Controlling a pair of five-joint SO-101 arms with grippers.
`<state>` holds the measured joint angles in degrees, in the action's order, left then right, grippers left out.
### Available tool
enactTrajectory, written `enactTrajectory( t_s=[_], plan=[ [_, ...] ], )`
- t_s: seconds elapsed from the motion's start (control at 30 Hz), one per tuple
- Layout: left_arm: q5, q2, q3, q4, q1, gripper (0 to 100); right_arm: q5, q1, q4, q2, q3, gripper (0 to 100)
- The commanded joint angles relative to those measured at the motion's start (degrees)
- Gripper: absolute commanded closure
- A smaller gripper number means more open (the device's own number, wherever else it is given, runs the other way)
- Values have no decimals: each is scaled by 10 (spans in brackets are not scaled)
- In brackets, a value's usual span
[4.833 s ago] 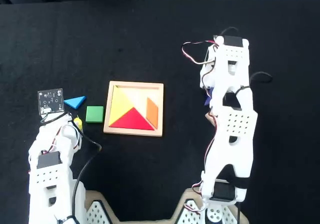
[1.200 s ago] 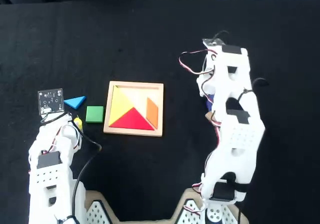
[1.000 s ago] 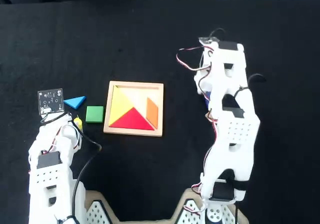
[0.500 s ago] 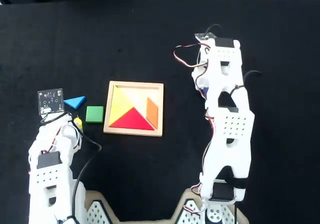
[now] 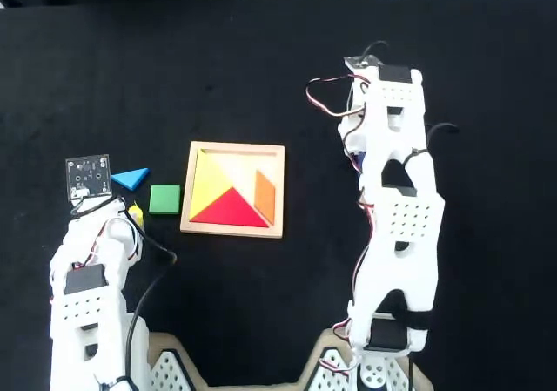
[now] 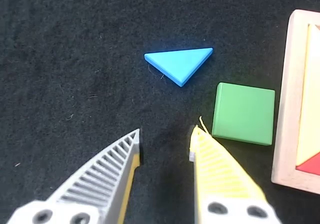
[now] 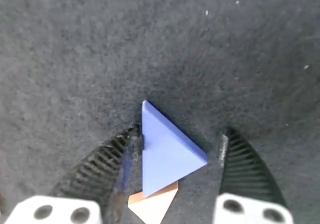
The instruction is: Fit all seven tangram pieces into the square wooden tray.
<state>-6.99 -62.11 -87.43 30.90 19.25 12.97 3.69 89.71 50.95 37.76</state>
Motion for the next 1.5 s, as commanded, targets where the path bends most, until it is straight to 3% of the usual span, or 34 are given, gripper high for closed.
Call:
enactTrajectory(
  t_s=[0.0, 0.2, 0.37, 0.83, 1.47],
  plan=[
    [-3, -8, 7, -11, -8, 829, 3, -10, 2, 3, 17, 776],
    [-3, -8, 7, -11, -8, 829, 3, -11, 31, 1, 25, 770],
    [-3, -8, 7, -11, -8, 829, 2, -5, 80, 2, 60, 672],
    [-3, -8, 7, -11, -8, 829, 6, -10, 81, 6, 45, 685],
    [-3, -8, 7, -11, -8, 829, 7, -7, 54, 6, 41, 843]
  ],
)
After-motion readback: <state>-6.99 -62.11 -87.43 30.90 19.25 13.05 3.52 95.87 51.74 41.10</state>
